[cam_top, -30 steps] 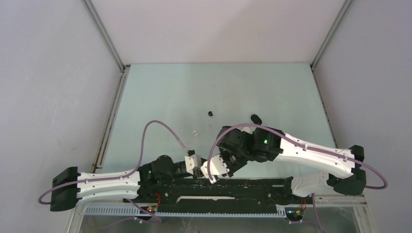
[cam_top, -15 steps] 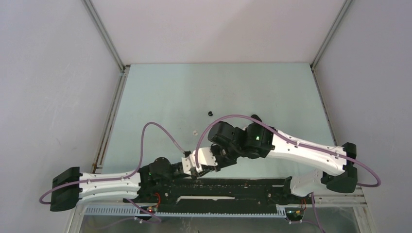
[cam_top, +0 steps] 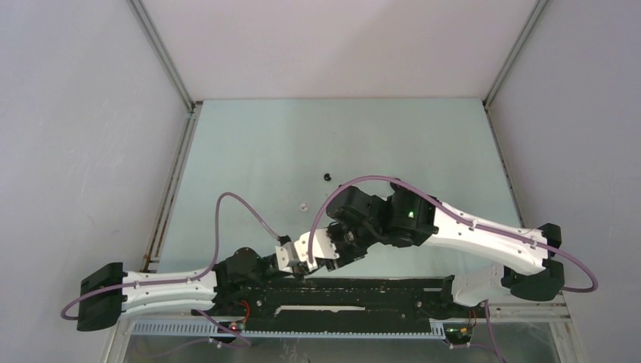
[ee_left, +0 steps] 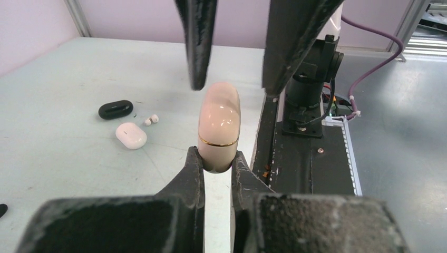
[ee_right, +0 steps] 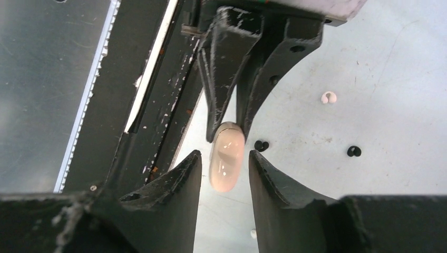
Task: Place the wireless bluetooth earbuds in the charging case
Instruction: Close the charging case, then place the charging case at the center of the board.
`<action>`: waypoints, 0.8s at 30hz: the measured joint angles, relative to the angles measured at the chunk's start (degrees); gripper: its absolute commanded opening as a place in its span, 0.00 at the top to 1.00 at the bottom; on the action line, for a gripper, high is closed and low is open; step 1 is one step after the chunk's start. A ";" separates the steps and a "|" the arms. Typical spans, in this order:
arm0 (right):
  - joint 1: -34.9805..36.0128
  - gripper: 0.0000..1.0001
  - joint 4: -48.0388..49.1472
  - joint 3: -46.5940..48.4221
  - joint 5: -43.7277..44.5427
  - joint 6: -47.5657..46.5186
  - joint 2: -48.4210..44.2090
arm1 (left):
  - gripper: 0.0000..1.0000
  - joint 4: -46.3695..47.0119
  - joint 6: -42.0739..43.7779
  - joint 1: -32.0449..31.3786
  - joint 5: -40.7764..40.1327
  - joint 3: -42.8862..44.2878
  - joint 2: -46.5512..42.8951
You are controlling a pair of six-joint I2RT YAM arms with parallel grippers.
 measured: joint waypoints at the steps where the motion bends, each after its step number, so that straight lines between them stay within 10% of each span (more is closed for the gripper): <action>1: 0.04 0.57 -0.52 0.11 -0.24 -0.50 -0.35 | 1.00 0.00 0.00 0.00 -0.09 0.00 -0.28; 12: -15.93 0.44 -3.67 2.51 -7.69 -3.78 -6.60 | 1.00 -0.57 -0.22 0.00 -0.48 0.04 -0.37; 24: -77.18 0.25 -0.85 -9.81 -39.78 -3.91 -9.22 | 1.00 -9.51 -8.61 1.09 -20.11 10.19 11.45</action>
